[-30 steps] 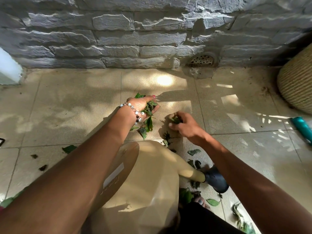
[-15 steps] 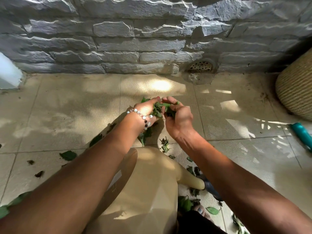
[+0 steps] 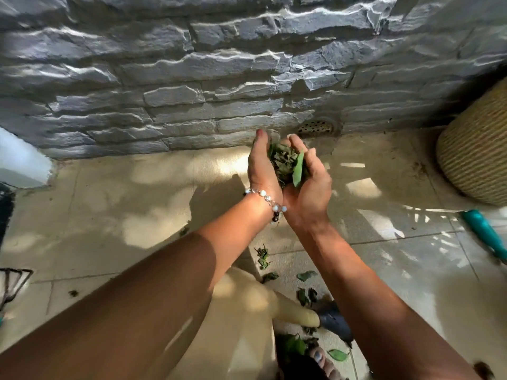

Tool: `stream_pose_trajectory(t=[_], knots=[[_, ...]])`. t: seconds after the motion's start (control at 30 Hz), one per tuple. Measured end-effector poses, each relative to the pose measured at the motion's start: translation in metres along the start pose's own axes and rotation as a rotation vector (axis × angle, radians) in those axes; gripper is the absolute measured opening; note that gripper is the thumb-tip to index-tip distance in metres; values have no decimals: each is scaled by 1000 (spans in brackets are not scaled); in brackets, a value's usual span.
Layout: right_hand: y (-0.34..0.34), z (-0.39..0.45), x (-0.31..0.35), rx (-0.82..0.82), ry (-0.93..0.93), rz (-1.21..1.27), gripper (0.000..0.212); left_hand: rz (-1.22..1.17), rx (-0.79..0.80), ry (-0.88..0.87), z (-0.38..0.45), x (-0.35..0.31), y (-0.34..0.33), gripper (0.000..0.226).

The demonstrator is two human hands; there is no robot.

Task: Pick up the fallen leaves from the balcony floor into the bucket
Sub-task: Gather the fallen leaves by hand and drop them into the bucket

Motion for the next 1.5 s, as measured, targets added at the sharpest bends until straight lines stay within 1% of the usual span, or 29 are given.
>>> stream_pose_trajectory(t=[0.03, 0.07, 0.1, 0.13, 0.17, 0.23, 0.3, 0.43, 0.47, 0.5, 0.53, 0.57, 0.6, 0.67, 0.7, 0.73, 0.77, 0.83, 0.9, 0.93, 0.97, 1.07, 1.13, 1.2, 1.27, 1.37, 1.4, 1.47, 1.5], knots=[[4, 0, 10, -55, 15, -33, 71, 61, 54, 1, -14, -4, -13, 27], [3, -16, 25, -58, 92, -115, 72, 149, 29, -31, -25, -7, -19, 29], [-6, -32, 44, -154, 132, -104, 58, 162, -18, -11, -34, -13, -24, 33], [-25, -50, 62, -133, 59, 56, 45, 137, -81, 7, -40, -16, -31, 35], [-34, -66, 81, -103, 24, 105, 42, 152, -107, -1, -45, -16, -39, 33], [-34, -100, 118, -164, 47, 167, 41, 235, -119, -20, -67, -18, -60, 28], [-46, -133, 152, -189, 52, 227, 29, 292, -65, 1, -108, -19, -94, 26], [-72, -217, 215, -277, 108, 220, 22, 346, 5, 61, -195, -30, -145, 27], [-78, -239, 231, -313, 135, 273, 25, 394, 20, 68, -215, -35, -157, 25], [-85, -265, 248, -364, 153, 302, 31, 408, 87, 91, -245, -42, -175, 25], [-94, -290, 261, -414, 171, 323, 32, 441, 139, 93, -275, -48, -187, 25], [-107, -319, 276, -455, 193, 318, 26, 475, 172, 96, -305, -55, -200, 24], [-119, -348, 289, -487, 224, 321, 21, 504, 199, 107, -333, -60, -211, 21], [-137, -403, 308, -541, 261, 398, 31, 597, 230, 136, -390, -75, -232, 19], [-150, -432, 319, -578, 283, 428, 31, 640, 223, 159, -411, -79, -234, 23], [-158, -458, 327, -599, 309, 425, 26, 619, 230, 209, -429, -79, -228, 29], [-167, -484, 334, -599, 318, 414, 21, 667, 242, 300, -458, -83, -228, 37], [-184, -535, 349, -701, 395, 411, 19, 822, 353, 489, -526, -98, -228, 55], [-190, -580, 359, -784, 505, 521, 21, 902, 373, 516, -575, -105, -236, 50], [-189, -601, 363, -818, 542, 555, 23, 845, 425, 526, -596, -105, -244, 46], [-190, -622, 366, -827, 572, 586, 23, 766, 460, 529, -618, -104, -256, 42], [-179, -683, 371, -850, 709, 701, 16, 717, 488, 523, -668, -73, -267, 40], [-170, -722, 374, -890, 835, 763, 11, 763, 561, 575, -703, -53, -267, 40], [-157, -759, 376, -925, 951, 827, 13, 799, 657, 644, -735, -30, -266, 41], [-148, -800, 380, -995, 1019, 877, 6, 899, 764, 648, -768, -9, -269, 38], [-129, -857, 387, -1083, 1119, 925, 10, 952, 890, 712, -818, 24, -271, 30], [-120, -872, 386, -1110, 1154, 941, 11, 972, 928, 756, -836, 35, -271, 30], [-104, -901, 386, -1162, 1214, 974, 15, 1007, 1021, 826, -866, 64, -269, 48], [-99, -917, 386, -1194, 1229, 1001, 18, 1032, 1062, 839, -884, 71, -268, 49]])
Point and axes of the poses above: each hand's wrist, its own z-axis towards the middle knuckle, its own y-axis out of the back of the hand, x = y × z, the point moved 2 cm from there along z, towards the middle knuckle, and after that the axes turned 4 degrees about -y, right-handed, at the moved point
